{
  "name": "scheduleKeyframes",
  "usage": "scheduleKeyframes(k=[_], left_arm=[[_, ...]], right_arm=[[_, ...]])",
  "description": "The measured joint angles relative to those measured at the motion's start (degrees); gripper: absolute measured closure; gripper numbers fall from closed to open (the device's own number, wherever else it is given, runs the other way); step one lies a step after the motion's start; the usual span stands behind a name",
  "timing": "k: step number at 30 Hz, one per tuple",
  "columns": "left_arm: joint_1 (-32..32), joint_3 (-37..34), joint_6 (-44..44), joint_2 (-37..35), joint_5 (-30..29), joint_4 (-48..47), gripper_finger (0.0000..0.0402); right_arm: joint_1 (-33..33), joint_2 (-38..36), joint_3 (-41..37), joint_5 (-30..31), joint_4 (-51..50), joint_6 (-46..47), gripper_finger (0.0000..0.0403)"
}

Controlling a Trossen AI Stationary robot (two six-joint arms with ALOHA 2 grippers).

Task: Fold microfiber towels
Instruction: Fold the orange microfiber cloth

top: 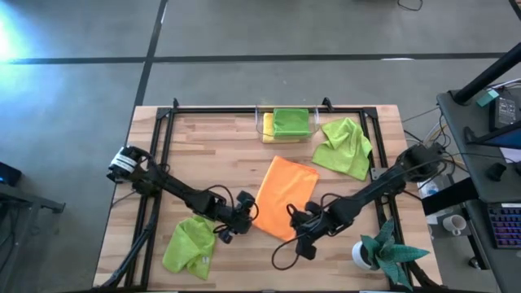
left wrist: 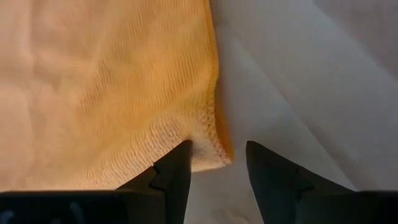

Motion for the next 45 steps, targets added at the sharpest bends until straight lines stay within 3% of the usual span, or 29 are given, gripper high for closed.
scheduleKeyframes(k=[13,19,24,37,45], left_arm=[[0.1,0.5,4.6,3.4,-1.0,3.8,0.0264],[0.1,0.5,4.8,3.9,-1.5,4.0,0.0319],[0.1,0.4,4.9,3.9,-1.7,3.6,0.0392],[0.2,0.3,4.9,2.1,-4.9,1.4,0.0400],[0.4,0.8,4.7,2.0,-4.8,2.1,0.0400]], right_arm=[[0.0,5.1,0.2,0.0,12.7,-2.7,0.0339],[0.0,6.9,0.2,0.0,12.9,-2.4,0.0337],[-0.1,7.1,0.2,0.0,12.9,-1.5,0.0309],[0.0,7.7,0.2,1.3,8.7,-4.0,0.0219],[-0.6,8.6,0.1,3.2,9.3,-5.5,0.0197]])
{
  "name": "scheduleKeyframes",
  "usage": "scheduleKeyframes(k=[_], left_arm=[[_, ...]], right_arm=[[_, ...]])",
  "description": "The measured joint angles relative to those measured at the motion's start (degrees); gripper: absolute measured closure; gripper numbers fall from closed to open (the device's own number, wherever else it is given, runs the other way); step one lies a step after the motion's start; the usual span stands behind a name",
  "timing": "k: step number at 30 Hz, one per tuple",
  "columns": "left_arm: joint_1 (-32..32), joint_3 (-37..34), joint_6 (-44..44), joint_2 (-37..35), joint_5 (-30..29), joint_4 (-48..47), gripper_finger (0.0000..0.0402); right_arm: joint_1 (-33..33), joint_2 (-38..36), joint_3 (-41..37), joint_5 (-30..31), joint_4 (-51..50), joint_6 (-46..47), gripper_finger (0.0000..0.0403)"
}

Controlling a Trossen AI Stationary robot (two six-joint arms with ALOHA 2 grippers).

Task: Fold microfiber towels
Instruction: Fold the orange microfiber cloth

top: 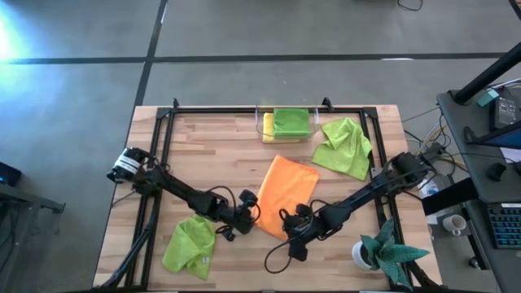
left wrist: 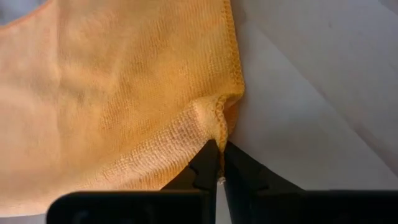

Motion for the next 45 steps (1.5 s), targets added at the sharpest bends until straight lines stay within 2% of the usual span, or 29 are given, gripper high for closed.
scheduleKeyframes(k=[9,12,18,24,31,37,45], left_arm=[[0.1,0.3,-0.2,-0.1,0.0,0.1,0.0400],[0.1,0.4,-0.2,-0.1,0.0,0.1,0.0400],[0.1,0.7,-0.5,-0.1,0.3,0.2,0.0400],[0.2,1.5,-3.4,-0.1,0.3,0.3,0.0400],[0.3,3.2,-5.5,-0.1,0.3,-1.4,0.0400],[0.5,6.9,-11.2,-0.1,1.5,-3.8,0.0400],[0.5,13.1,-21.1,-0.2,3.6,-9.6,0.0400]], right_arm=[[-0.1,3.3,0.4,0.6,0.4,-0.9,0.0198],[-0.2,3.9,0.5,0.7,0.2,-0.8,0.0213],[-1.1,4.3,0.5,3.6,-0.9,0.2,0.0297],[-2.6,4.0,0.3,3.8,-1.1,1.1,0.0384],[-2.7,0.8,-0.3,1.9,-2.8,1.1,0.0392],[-2.7,-2.9,-0.2,0.8,-5.2,1.1,0.0393],[-1.4,-4.2,-0.1,-2.6,-5.7,4.2,0.0394]])
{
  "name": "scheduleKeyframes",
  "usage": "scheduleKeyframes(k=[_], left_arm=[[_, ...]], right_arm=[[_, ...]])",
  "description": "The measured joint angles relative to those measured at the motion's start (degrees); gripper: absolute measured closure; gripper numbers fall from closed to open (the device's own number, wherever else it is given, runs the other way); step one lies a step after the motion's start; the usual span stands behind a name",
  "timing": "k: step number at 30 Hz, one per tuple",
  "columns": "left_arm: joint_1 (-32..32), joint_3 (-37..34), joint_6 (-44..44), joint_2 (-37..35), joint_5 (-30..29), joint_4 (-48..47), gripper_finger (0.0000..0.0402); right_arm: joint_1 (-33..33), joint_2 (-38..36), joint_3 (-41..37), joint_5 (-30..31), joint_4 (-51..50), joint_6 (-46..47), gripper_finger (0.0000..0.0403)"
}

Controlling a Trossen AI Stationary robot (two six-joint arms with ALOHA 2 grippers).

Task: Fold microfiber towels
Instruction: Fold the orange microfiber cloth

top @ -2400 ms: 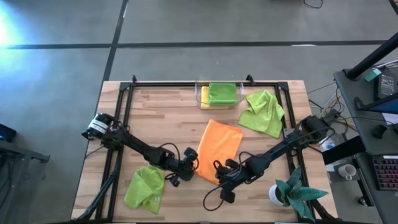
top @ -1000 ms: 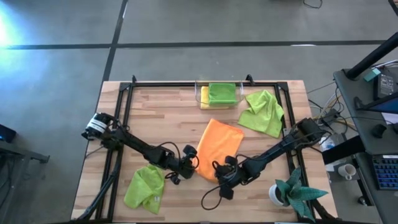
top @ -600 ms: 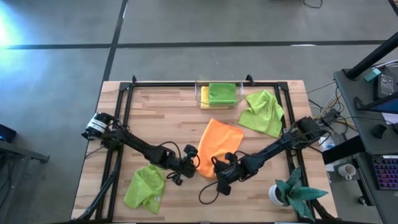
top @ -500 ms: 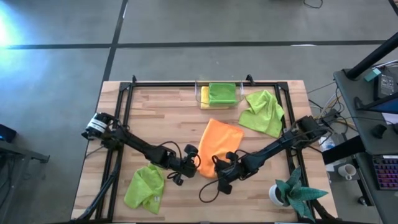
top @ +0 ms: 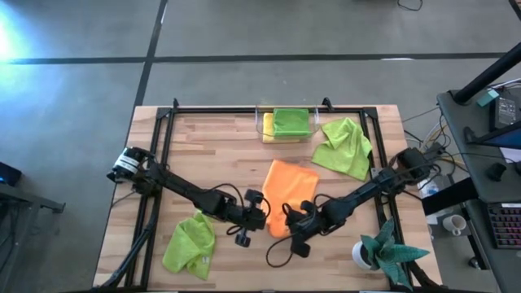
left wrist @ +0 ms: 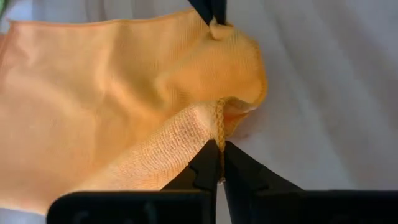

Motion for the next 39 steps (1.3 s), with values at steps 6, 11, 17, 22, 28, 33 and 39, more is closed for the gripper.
scheduleKeyframes(k=[6,11,17,22,28,33,39], left_arm=[[-0.7,2.3,-7.7,0.0,8.4,-0.3,0.0400],[-1.6,3.8,-13.7,0.0,14.5,-0.4,0.0400],[-3.7,4.0,-20.0,-0.1,16.0,-7.8,0.0400],[-6.8,4.0,-22.6,-0.7,15.8,-8.3,0.0400],[-7.5,4.7,-22.6,-0.9,12.3,-6.3,0.0400],[-6.0,6.5,-19.8,-0.9,7.9,-6.4,0.0400],[-3.0,8.3,-16.0,-1.0,7.9,-6.3,0.0400]], right_arm=[[2.5,-1.2,1.8,0.0,0.1,3.1,0.0394],[5.2,-1.4,5.8,0.0,-3.9,7.0,0.0394],[8.0,-1.4,9.9,0.0,-5.8,12.0,0.0394],[10.7,-1.2,12.8,0.9,-5.7,17.2,0.0394],[13.4,0.0,15.0,3.6,-8.0,23.0,0.0394],[14.0,0.7,15.0,4.0,-10.1,27.1,0.0394],[14.0,0.2,14.6,8.4,-12.3,31.2,0.0394]])
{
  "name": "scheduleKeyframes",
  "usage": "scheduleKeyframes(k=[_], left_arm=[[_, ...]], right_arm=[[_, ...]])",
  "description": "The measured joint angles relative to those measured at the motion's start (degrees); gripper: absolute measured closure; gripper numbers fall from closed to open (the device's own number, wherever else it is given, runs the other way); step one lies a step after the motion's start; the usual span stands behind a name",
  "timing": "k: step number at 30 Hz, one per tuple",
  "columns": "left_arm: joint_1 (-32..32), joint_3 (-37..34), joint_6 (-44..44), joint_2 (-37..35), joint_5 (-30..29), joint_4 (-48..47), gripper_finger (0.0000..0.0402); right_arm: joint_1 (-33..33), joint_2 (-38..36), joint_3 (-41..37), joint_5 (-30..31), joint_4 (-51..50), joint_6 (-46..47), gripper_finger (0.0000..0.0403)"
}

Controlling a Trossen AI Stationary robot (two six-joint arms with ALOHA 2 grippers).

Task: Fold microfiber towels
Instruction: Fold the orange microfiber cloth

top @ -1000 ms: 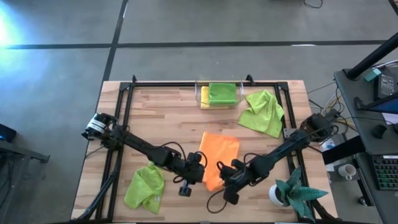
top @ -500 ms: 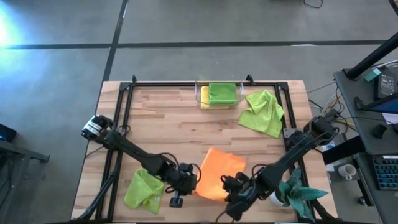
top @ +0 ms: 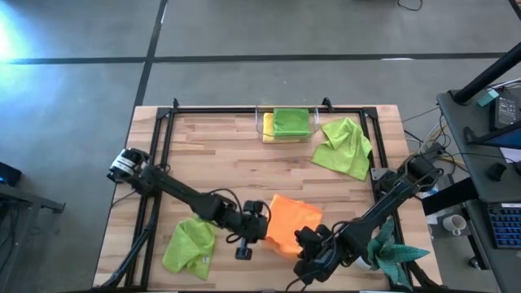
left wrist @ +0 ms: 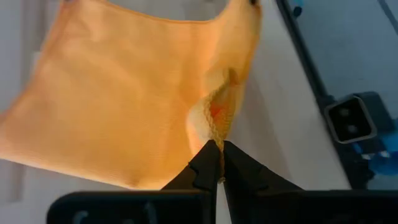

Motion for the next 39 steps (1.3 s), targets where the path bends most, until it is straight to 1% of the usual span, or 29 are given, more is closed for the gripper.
scheduleKeyframes(k=[6,16,19,24,27,34,39], left_arm=[[3.1,0.1,0.9,0.0,0.0,0.0,0.0400],[7.7,0.0,2.6,0.0,-0.1,-0.9,0.0400],[9.0,0.0,2.8,0.0,-2.4,-0.9,0.0400],[11.7,-0.2,6.8,0.5,-3.0,-0.8,0.0400],[12.8,-0.5,6.9,0.7,-2.6,-1.7,0.0400],[15.7,-0.8,8.8,2.1,-2.5,0.0,0.0400],[17.3,-1.0,8.7,3.2,-2.3,0.1,0.0400]], right_arm=[[0.0,-0.8,0.5,0.1,-4.5,1.8,0.0394],[-1.0,-6.0,-1.2,2.0,-12.0,1.8,0.0394],[-2.2,-6.3,-3.7,2.0,-14.1,1.9,0.0394],[-5.5,-7.0,-9.8,1.1,-12.8,5.5,0.0394],[-6.7,-8.3,-12.6,1.0,-9.4,6.3,0.0394],[-9.1,-10.9,-18.0,0.1,-8.6,8.5,0.0394],[-10.2,-12.7,-20.3,0.0,-6.4,7.9,0.0394]])
